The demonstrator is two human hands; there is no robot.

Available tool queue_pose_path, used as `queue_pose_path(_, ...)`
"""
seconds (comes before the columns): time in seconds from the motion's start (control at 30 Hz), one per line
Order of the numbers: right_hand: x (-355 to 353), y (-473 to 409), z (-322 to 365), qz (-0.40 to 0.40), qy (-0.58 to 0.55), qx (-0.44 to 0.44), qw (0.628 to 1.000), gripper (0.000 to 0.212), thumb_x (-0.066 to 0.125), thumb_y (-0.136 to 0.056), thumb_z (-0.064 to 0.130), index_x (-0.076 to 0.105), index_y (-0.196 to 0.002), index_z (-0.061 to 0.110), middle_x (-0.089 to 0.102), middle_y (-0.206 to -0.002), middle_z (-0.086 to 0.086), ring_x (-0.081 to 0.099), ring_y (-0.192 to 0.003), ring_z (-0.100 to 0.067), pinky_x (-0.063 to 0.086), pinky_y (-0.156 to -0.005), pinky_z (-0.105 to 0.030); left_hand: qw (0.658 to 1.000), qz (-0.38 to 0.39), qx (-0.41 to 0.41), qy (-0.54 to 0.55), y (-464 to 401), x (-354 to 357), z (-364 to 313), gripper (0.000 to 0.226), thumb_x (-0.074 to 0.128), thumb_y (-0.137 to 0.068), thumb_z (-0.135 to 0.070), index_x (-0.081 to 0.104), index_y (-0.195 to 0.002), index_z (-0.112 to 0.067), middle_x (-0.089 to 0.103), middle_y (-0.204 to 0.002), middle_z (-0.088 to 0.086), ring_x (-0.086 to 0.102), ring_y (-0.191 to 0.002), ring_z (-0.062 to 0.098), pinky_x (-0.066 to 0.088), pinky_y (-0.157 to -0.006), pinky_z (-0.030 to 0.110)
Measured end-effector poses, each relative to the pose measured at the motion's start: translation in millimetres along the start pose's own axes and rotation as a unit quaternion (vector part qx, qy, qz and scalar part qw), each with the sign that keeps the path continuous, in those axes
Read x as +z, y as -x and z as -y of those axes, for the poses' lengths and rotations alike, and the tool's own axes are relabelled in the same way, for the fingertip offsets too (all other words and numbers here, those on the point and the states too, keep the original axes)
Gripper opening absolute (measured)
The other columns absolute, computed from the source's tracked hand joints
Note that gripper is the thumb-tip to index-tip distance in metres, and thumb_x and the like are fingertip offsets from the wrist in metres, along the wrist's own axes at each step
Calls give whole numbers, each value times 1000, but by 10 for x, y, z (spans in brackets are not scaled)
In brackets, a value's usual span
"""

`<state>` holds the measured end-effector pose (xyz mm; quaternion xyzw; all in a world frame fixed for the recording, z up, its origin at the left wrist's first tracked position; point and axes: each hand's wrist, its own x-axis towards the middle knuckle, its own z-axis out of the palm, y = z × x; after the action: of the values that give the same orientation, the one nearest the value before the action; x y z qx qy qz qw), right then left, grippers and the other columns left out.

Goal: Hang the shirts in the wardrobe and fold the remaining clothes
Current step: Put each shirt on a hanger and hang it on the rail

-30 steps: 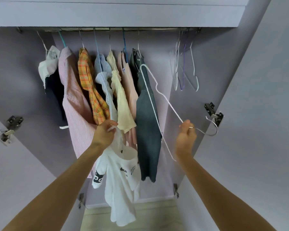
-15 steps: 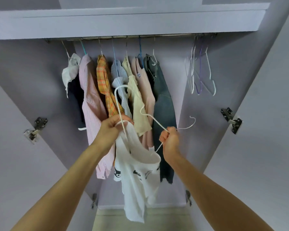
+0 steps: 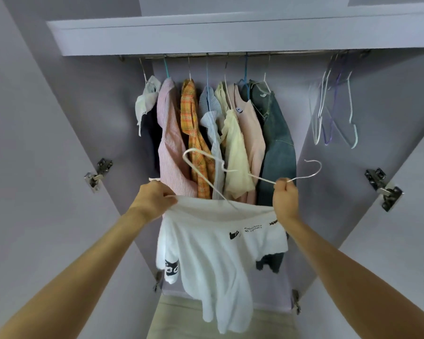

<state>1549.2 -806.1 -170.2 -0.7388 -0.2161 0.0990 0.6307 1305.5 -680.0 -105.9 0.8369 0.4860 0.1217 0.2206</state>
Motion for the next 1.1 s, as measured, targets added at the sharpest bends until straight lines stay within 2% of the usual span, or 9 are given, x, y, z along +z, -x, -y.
queue_pose_path(0.1, -60, -5, -51, 5, -1, 2, 1000, 34, 33, -98, 8, 38, -64, 13, 33, -58, -1, 29, -53, -14, 26, -51, -28, 1000, -25, -3, -1, 30, -4, -44, 21, 53, -91, -13, 66, -74, -10, 52, -65, -3, 49, -69, 17, 33, -61, 17)
queue_pose_path(0.17, -46, 60, -122, 33, 10, -6, 999, 34, 34, -97, 7, 37, -63, 12, 33, -57, -1, 28, -53, -13, 26, -51, -27, 987, -50, -9, 151, 50, -9, -133, 19, 53, -92, -9, 69, -82, -5, 57, -65, 0, 52, -67, 17, 42, -62, 24)
queue_pose_path(0.3, 117, 117, -116, 17, -67, 89, 994, 32, 36, -95, 8, 41, -64, 12, 37, -61, -2, 34, -57, -14, 31, -55, -25, 885, 8, -12, 466, 155, -128, -380, 22, 52, -93, -3, 68, -79, -9, 66, -67, 0, 64, -60, 8, 52, -56, 16)
queue_pose_path(0.5, 511, 167, -19, 64, -296, 245, 921, 32, 35, -87, 4, 31, -57, 16, 30, -41, 5, 28, -41, -12, 31, -47, -23, 860, 34, 15, 509, 169, -321, -571, 18, 49, -96, -10, 64, -86, -9, 65, -78, 6, 63, -69, 12, 55, -69, 21)
queue_pose_path(0.63, 751, 331, -119, 125, -241, 262, 926, 29, 37, -88, 11, 35, -60, 17, 40, -41, 6, 39, -40, -12, 34, -50, -29, 848, 1, 24, 529, 190, -419, -603, 21, 49, -96, -11, 66, -83, -8, 62, -77, 9, 59, -70, 17, 55, -66, 23)
queue_pose_path(0.73, 737, 345, -218, 135, -103, 175, 970, 25, 36, -95, 18, 49, -74, 16, 53, -68, -3, 51, -66, -21, 40, -63, -32, 877, -144, 0, 459, 146, -551, -438, 24, 54, -92, -9, 67, -73, -13, 61, -68, 6, 55, -66, 21, 53, -59, 25)
queue_pose_path(0.8, 667, 277, -183, 124, -61, 117, 983, 25, 36, -97, 13, 51, -78, 7, 54, -80, -14, 50, -79, -26, 38, -69, -34, 934, -243, -24, 259, 116, -606, -202, 21, 56, -89, -10, 70, -76, -16, 63, -69, 5, 55, -68, 22, 49, -63, 27)
queue_pose_path(0.87, 603, 204, -68, 123, 5, 36, 992, 29, 35, -96, 10, 46, -70, 4, 52, -81, -20, 49, -79, -30, 38, -70, -37, 956, -261, -42, 123, 140, -575, 18, 17, 55, -89, -10, 71, -82, -8, 63, -73, 9, 51, -70, 23, 38, -63, 25)
queue_pose_path(1.1, 630, 131, 352, 177, 191, -171, 950, 28, 34, -97, 8, 48, -74, 0, 54, -73, -17, 48, -68, -26, 31, -60, -28, 965, -249, -17, 86, 129, -268, 157, 14, 60, -86, -9, 71, -81, -4, 67, -78, 10, 52, -73, 24, 31, -63, 21)
